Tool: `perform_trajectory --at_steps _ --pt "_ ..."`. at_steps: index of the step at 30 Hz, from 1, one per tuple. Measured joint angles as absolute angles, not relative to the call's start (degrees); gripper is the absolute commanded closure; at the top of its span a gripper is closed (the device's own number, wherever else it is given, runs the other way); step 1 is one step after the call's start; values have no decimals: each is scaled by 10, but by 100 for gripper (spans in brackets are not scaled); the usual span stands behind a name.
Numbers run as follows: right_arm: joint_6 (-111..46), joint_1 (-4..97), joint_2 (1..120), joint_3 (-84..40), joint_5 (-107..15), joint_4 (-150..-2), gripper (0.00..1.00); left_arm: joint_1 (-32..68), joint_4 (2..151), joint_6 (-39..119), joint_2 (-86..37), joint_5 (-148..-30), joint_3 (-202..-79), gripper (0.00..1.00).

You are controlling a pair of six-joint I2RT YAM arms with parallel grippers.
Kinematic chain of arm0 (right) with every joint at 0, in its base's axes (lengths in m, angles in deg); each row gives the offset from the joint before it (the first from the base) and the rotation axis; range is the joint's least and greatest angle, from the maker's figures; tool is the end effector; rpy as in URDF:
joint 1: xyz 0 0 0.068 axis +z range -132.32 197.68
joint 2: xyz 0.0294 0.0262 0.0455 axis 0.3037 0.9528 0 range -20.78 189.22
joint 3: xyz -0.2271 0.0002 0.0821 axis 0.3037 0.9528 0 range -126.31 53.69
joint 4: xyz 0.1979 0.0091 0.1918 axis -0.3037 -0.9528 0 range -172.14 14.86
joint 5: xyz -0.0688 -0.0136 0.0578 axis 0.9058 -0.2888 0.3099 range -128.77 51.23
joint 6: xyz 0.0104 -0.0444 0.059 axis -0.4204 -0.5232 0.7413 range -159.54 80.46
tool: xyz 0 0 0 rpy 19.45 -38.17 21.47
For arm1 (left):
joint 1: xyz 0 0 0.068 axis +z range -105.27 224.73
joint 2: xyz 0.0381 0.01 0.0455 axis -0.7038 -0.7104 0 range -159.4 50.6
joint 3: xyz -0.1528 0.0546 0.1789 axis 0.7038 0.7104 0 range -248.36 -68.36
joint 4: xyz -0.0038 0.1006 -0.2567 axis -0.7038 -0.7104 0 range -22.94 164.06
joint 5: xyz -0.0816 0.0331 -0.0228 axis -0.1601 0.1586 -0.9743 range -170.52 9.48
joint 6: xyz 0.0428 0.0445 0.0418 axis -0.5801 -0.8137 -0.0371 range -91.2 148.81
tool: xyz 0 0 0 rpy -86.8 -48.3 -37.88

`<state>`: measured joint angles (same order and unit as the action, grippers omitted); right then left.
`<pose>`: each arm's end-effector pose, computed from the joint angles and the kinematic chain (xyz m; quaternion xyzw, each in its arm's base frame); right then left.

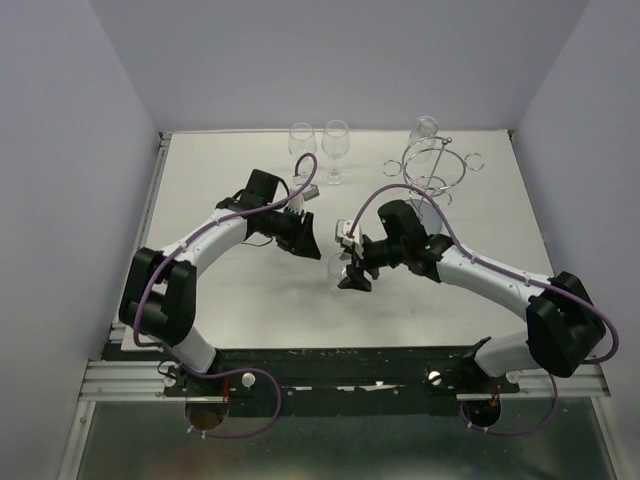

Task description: Take the wine glass off the wine glass rack

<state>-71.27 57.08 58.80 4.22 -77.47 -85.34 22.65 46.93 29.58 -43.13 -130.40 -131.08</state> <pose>0.2278 0.2379 0.1831 -0.6113 0.6155 0.3265 0.3754 0.3057 -0.1756 0.1648 0.2749 0.8355 -0.4468 0.1635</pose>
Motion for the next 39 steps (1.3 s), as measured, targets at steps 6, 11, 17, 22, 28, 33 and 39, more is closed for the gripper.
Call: perform_trajectory --at_steps 6,11,17,22,28,33,39 --pt "-643 570 636 40 -763 -786 45 229 462 321 -348 -1221 -1323 42" --pt "-594 570 709 -9 -724 -753 45 230 433 332 -299 -1092 -1346 36" --pt "-564 566 795 -108 -675 -731 43 233 375 304 -209 -970 -1347 27" --pt "-556 562 862 -172 -658 -713 41 235 339 246 -139 -884 -1347 26" --pt "-544 559 947 -267 -655 -713 20 245 307 190 -98 -835 -1347 26" --pt "-528 557 963 -292 -655 -710 0 245 299 176 -115 -846 -1347 26" --pt "-521 536 918 -252 -682 -705 0 245 313 186 -179 -888 -1354 27"
